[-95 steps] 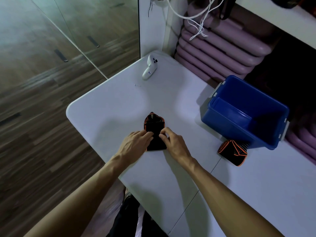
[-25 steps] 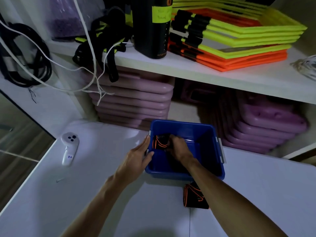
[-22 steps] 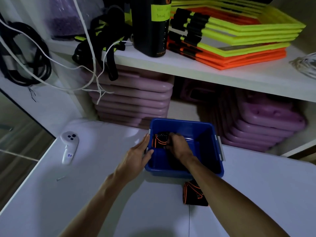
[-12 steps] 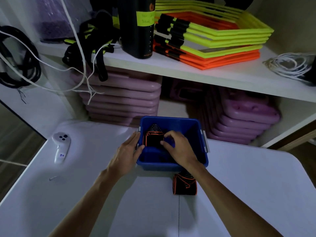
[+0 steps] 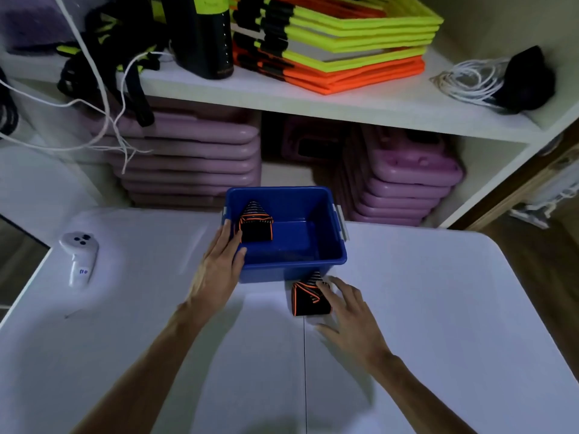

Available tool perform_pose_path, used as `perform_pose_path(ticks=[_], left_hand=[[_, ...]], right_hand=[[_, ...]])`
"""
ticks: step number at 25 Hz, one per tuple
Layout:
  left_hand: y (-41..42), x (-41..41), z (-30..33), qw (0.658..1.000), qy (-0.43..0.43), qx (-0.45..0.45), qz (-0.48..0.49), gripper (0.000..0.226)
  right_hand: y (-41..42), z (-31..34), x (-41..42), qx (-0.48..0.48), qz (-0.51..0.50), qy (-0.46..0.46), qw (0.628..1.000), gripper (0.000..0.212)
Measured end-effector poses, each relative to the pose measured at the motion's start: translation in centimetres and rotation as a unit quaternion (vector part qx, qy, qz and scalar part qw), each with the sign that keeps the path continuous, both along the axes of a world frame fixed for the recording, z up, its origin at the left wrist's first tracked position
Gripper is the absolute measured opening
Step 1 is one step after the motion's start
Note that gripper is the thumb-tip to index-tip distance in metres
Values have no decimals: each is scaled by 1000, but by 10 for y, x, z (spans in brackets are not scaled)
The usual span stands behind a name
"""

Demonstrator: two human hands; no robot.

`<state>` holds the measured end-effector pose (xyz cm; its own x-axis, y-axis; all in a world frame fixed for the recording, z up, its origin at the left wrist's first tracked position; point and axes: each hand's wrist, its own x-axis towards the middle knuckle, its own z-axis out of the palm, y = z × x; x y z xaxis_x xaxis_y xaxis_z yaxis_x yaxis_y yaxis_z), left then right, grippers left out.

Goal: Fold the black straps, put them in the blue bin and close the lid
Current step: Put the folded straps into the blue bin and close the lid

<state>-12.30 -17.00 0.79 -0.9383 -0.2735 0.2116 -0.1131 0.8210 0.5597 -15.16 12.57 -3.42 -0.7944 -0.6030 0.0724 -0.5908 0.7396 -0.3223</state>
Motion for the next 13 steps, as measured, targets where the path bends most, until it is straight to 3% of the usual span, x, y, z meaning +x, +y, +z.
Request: perform_pose_path(ticks=[3,9,13], left_hand=[[0,-1,-3,1000,-1,-12,-5,59],[-5,-2,-6,999,-7,-37,-23,59],[-5,-1,-7,999,-8,-28,-35,64]], right_hand=[[-8,-13,-2,33,16,34,999,82],[-19,-28,-2,-59,-13,-6,998,66],[-17,-21,9,-82,26,24,996,52]])
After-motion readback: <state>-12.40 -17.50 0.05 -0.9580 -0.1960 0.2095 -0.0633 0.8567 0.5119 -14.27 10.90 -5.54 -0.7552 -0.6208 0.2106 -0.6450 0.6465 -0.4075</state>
